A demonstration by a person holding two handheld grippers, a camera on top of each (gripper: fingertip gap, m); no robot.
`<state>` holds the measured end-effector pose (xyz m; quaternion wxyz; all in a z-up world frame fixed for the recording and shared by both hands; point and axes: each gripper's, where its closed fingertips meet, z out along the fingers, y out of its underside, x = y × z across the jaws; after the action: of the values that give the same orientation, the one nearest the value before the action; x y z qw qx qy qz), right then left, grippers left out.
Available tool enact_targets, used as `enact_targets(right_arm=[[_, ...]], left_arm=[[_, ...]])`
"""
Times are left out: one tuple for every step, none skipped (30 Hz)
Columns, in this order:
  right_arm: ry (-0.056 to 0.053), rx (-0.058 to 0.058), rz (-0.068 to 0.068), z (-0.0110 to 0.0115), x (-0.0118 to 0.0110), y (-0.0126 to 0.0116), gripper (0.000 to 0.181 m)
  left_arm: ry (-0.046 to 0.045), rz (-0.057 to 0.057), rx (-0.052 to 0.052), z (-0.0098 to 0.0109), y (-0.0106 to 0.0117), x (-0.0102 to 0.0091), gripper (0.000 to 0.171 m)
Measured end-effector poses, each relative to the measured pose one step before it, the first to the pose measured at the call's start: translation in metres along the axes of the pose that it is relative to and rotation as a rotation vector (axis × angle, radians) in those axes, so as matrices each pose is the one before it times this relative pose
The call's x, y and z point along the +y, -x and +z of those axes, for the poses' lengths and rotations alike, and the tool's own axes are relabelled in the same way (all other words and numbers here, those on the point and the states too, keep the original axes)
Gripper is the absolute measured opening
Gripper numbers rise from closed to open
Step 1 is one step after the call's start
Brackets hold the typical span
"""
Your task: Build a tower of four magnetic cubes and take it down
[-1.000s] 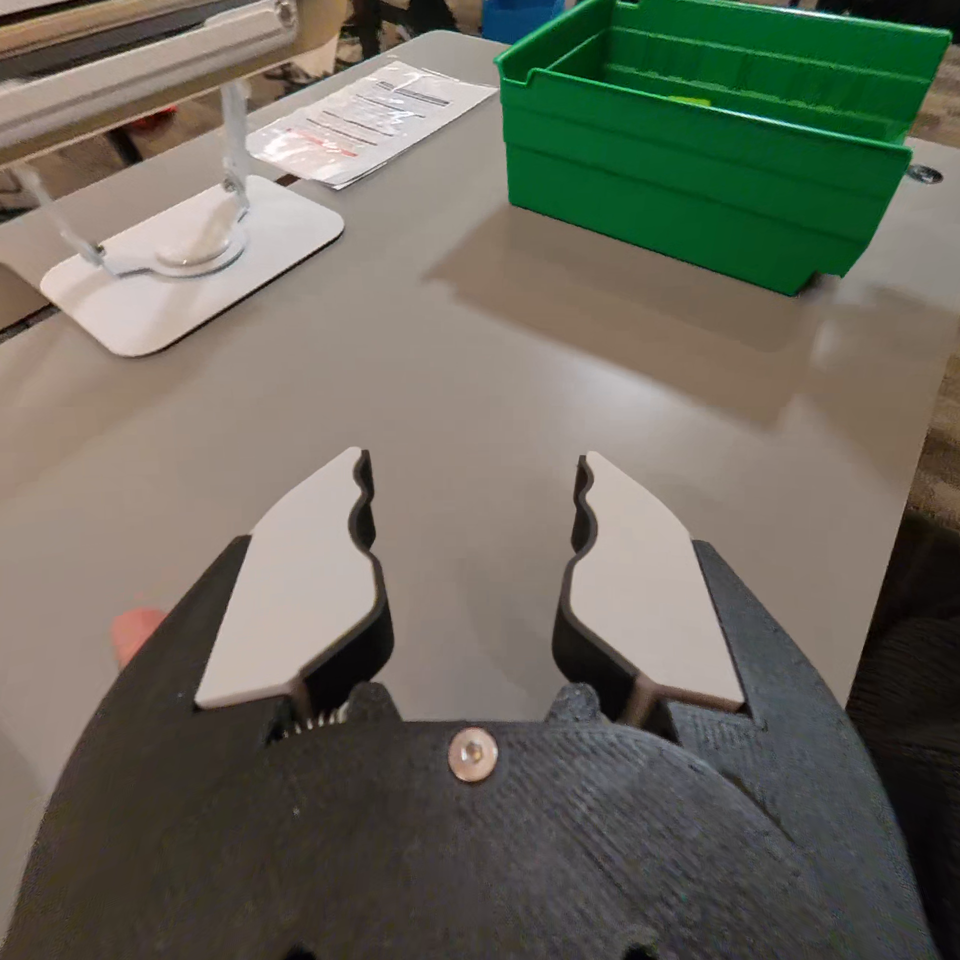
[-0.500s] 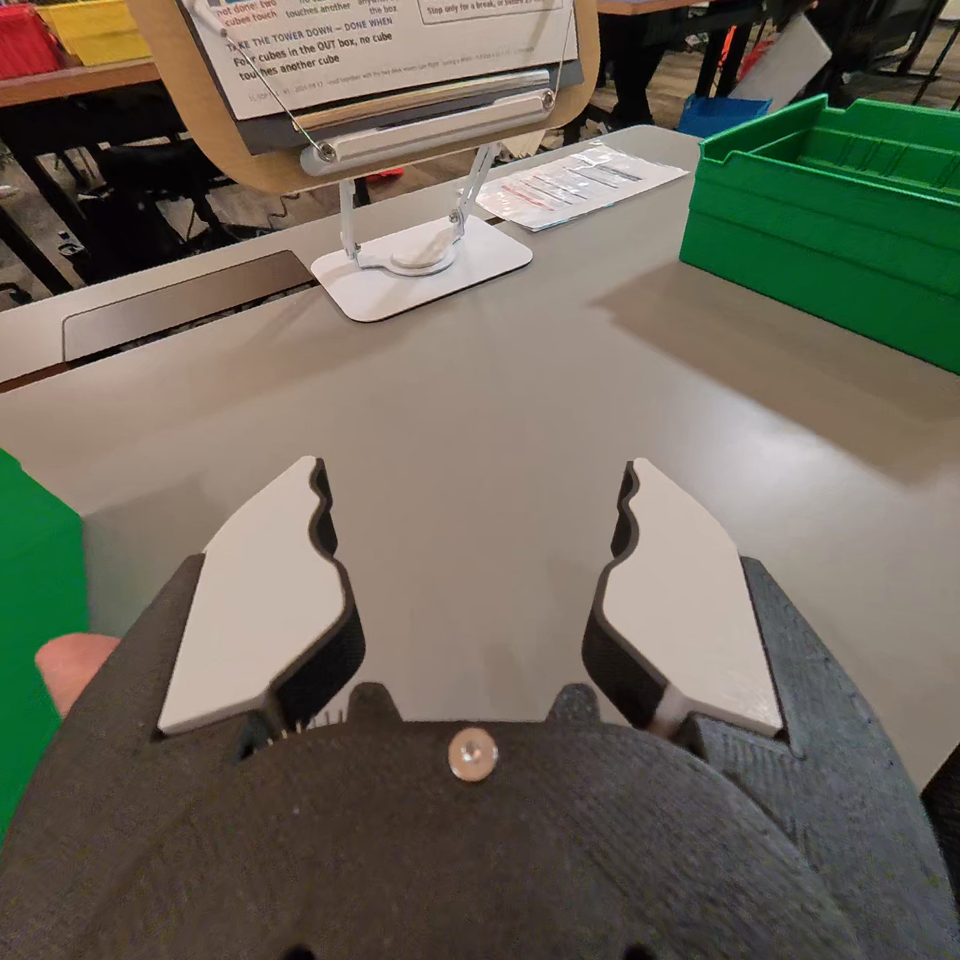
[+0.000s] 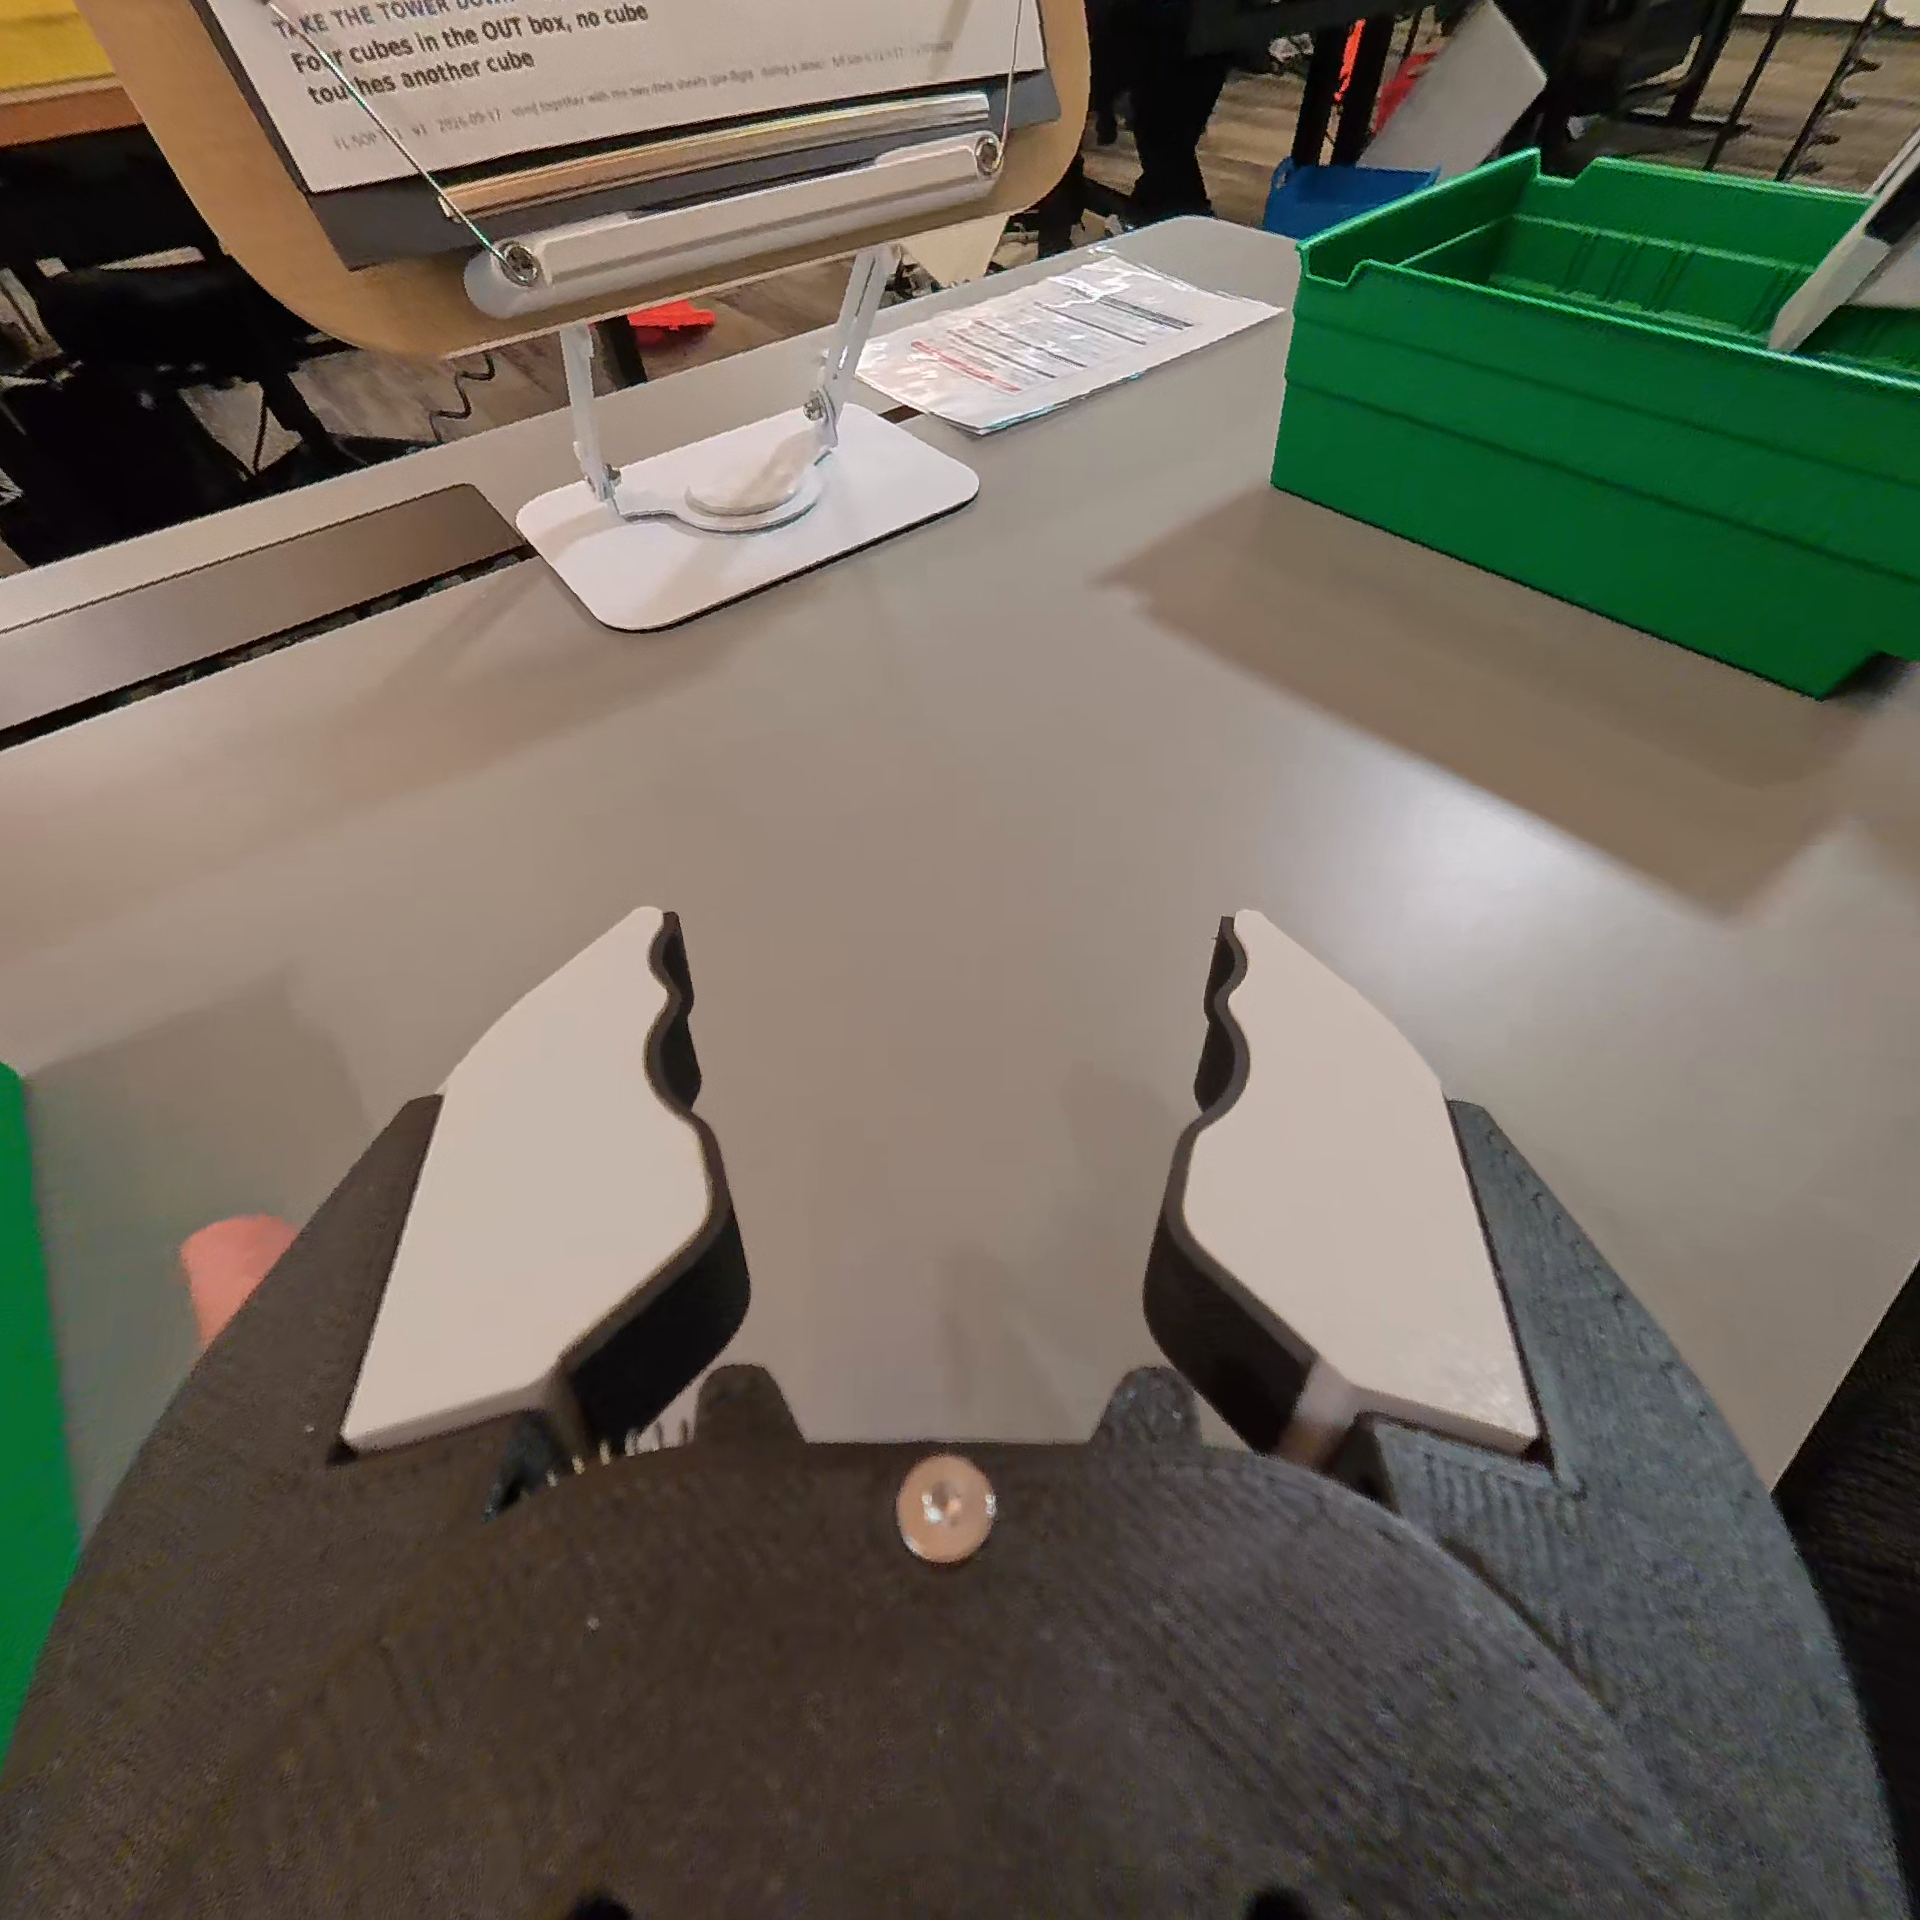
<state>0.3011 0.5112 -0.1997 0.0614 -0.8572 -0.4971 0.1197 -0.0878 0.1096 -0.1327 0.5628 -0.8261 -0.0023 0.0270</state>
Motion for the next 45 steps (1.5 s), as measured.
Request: enact_targets(right_arm=[[0.0228,-0.0184,0.0059,0.00189,0.0002,0.00167,0.007],[0.0095,-0.0008,-0.0002,0.00045,-0.0001,-0.00035,0.007],[-0.0002,0.0024,-0.0037,-0.00002,-0.0004,-0.00058,0.007],[-0.0064,0.0033,-0.0026,-0.00004,-0.00034,-0.00053,0.007],[-0.0115,0.0062,0.0011,-0.00006,-0.00048,-0.00035,0.007],[-0.0142,0.0121,-0.0003,0.00018,-0.00051,-0.00026,0.007],[-0.0164,0.0231,-0.0149,0.00018,-0.0005,-0.00063,0.008],[-0.0175,0.0298,-0.0215,0.00023,-0.00063,-0.00077,0.008],[-0.0183,0.0306,-0.0221,0.00031,-0.00074,-0.0006,0.009],[-0.0174,0.0212,-0.0083,0.00012,-0.00063,-0.00024,0.009],[-0.0157,0.0075,0.0133,0.00001,-0.00056,-0.00012,0.009],[-0.0161,-0.0005,0.024,0.00002,-0.00045,-0.00015,0.008],[-0.0144,-0.0037,0.0224,0.00006,-0.00024,-0.00012,0.008],[-0.0106,-0.0028,0.0172,-0.00006,-0.00022,-0.00002,0.007],[-0.006,-0.0006,0.0165,0.0,-0.00009,0.00007,0.007],[-0.0011,0.0003,0.021,0.00006,-0.00001,0.00019,0.006],[0.0022,0.0009,0.021,-0.00004,0.00001,0.00002,0.006],[0.0033,0.001,0.0145,0.00005,0.00008,0.00009,0.006],[0.0031,0.0006,0.0074,-0.00004,0.00011,-0.00004,0.006],[0.0027,-0.0005,0.0057,0.0001,0.00002,-0.00011,0.006],[0.002,-0.0016,0.0053,-0.00003,0.00011,-0.00003,0.006],[0.0007,-0.0003,0.0007,-0.00003,0.00003,0.00001,0.006],[0.0001,0.0014,-0.0001,0.00004,-0.00007,0.00002,0.006],[0.0001,0.0021,0.0019,0.00001,0.0,-0.00001,0.006],[-0.0002,0.0031,-0.0025,0.00009,-0.0001,-0.00002,0.006],[-0.0002,0.0029,-0.0048,0.00007,-0.00004,-0.00009,0.006],[-0.0013,0.001,-0.0005,0.00013,-0.0002,0.00011,0.006],[-0.0003,-0.0002,0.0023,0.00005,-0.00015,0.00003,0.006],[0.0003,-0.0003,-0.0006,-0.00001,0.00002,0.00013,0.006],[0.0006,-0.001,0.001,0.00005,0.00007,-0.00003,0.006],[0.0012,-0.0021,0.0022,0.00002,0.0001,0.00013,0.006],[0.0013,-0.0014,-0.0006,0.00015,0.00005,0.00003,0.007],[0.0015,0.0007,-0.005,-0.00002,0.00006,0.00003,0.007],[0.0024,0.0036,-0.0097,0.00002,0.00001,0.00007,0.007],[0.0016,0.0069,-0.0146,-0.00005,0.00008,0.00012,0.007],[0.0018,0.0064,-0.0102,0.00003,0.00002,0.00019,0.007],[0.0018,0.0029,-0.0028,-0.00007,0.0002,0.00041,0.007],[0.0005,0.0001,0.0029,-0.00007,0.0002,0.00058,0.007],[-0.0017,-0.0015,0.0069,0.00008,-0.00009,0.00072,0.007],[-0.0041,-0.0072,0.0196,0.0,-0.00017,0.00142,0.006],[-0.0102,-0.023,0.0399,0.00004,-0.0007,0.00347,0.006],[-0.016,-0.0389,0.0473,0.00038,-0.00101,0.0061,0.005],[-0.0075,-0.0267,0.0315,0.00128,0.00038,0.00686,0.005],[0.0013,0.0034,0.0003,0.00126,0.00083,0.00609,0.005],[0.0015,0.0109,-0.0141,0.00051,-0.00009,0.00653,0.005]], left_arm=[[0.00118,0.0006,0.0003,0.00007,-0.00021,0.0003,0.095],[0.00054,0.0012,0.0002,0.00003,-0.00005,0.00025,0.095],[-0.00017,0.0014,-0.0001,0.00001,0.00001,-0.00003,0.094],[-0.00071,0.0006,-0.0005,-0.00021,0.00013,-0.0002,0.094],[-0.00228,0.0003,-0.0003,-0.00038,0.00029,-0.00061,0.094],[-0.00336,0.0003,-0.0014,-0.00078,0.00057,-0.00088,0.094],[-0.00438,0.0013,-0.0032,-0.00116,0.00111,-0.00137,0.093],[-0.00584,0.0075,-0.0084,-0.00183,0.0026,-0.00222,0.092],[-0.00466,0.0232,-0.0255,-0.00339,0.0066,-0.00347,0.092],[-0.00601,0.0408,-0.055,-0.00589,0.01318,-0.00563,0.092],[-0.01513,0.0448,-0.0799,-0.00834,0.01904,-0.0077,0.092],[-0.02156,0.0371,-0.0843,-0.00964,0.02147,-0.00846,0.093],[-0.01429,0.0255,-0.0737,-0.00909,0.02109,-0.007,0.094],[0.00916,0.0114,-0.0563,-0.00768,0.01885,-0.00307,0.094],[0.04347,-0.0034,-0.0252,-0.00591,0.01379,0.00266,0.09],[0.0702,0.0019,0.011,-0.00367,0.00816,0.00771,0.077],[0.08336,-0.0074,0.0208,-0.00148,0.00536,0.01161,0.065],[0.0856,-0.0189,0.0082,0.00108,0.00535,0.01433,0.065],[0.09206,-0.0212,0.0001,0.00426,0.00583,0.01673,0.07],[0.07954,-0.0145,-0.0046,0.00667,0.0062,0.01604,0.075],[0.04712,-0.0165,-0.0148,0.00744,0.00711,0.01165,0.078],[0.02468,-0.0163,-0.0099,0.00734,0.00597,0.00779,0.078],[0.0176,-0.0166,-0.0059,0.00688,0.00503,0.00577,0.078],[0.0251,-0.0105,0.0041,0.00619,0.0026,0.00567,0.076],[0.02855,-0.0011,0.0012,0.00567,0.00225,0.00493,0.074],[0.02531,0.0038,-0.0091,0.00563,0.00312,0.00384,0.072],[0.02755,0.0077,-0.0184,0.00565,0.00412,0.00403,0.071],[0.0329,0.0088,-0.0127,0.0052,0.00276,0.00501,0.071],[0.03179,0.0086,-0.001,0.00446,0.00055,0.00507,0.071],[0.02205,0.0072,0.0014,0.00372,-0.00009,0.00426,0.07],[0.01774,0.0074,0.0062,0.00321,-0.00105,0.00406,0.068],[0.01402,0.0061,0.0005,0.00307,-0.00024,0.00368,0.067],[0.00848,0.0004,-0.0237,0.00298,0.00332,0.00299,0.069],[0.00859,0.0135,-0.0004,0.00201,0.0002,0.00295,0.058],[-0.01003,0.01,0.0179,-0.00002,-0.00295,-0.00006,0.042],[-0.01128,0.0091,0.0026,-0.00034,-0.0008,-0.0008,0.03],[-0.00067,0.0157,0.001,0.00008,-0.00056,0.00024,0.027],[0.00366,0.0223,0.0102,-0.00009,-0.0018,0.00023,0.022],[0.00275,0.0069,0.0099,-0.00007,-0.00162,-0.0002,0.02],[0.00656,-0.0036,-0.0008,-0.00012,0.00029,0.00039,0.019],[-0.002,-0.0078,0.0016,-0.00007,0.00016,-0.00012,0.018],[-0.00612,-0.0053,-0.0006,-0.00023,0.00063,-0.00053,0.017],[-0.00156,-0.0015,-0.0005,-0.00055,0.00101,0.00013,0.016],[0.00411,0.0023,-0.0022,-0.00094,0.00184,0.00085,0.014],[0.00547,0.0043,-0.0016,-0.00151,0.0025,0.00117,0.012]])
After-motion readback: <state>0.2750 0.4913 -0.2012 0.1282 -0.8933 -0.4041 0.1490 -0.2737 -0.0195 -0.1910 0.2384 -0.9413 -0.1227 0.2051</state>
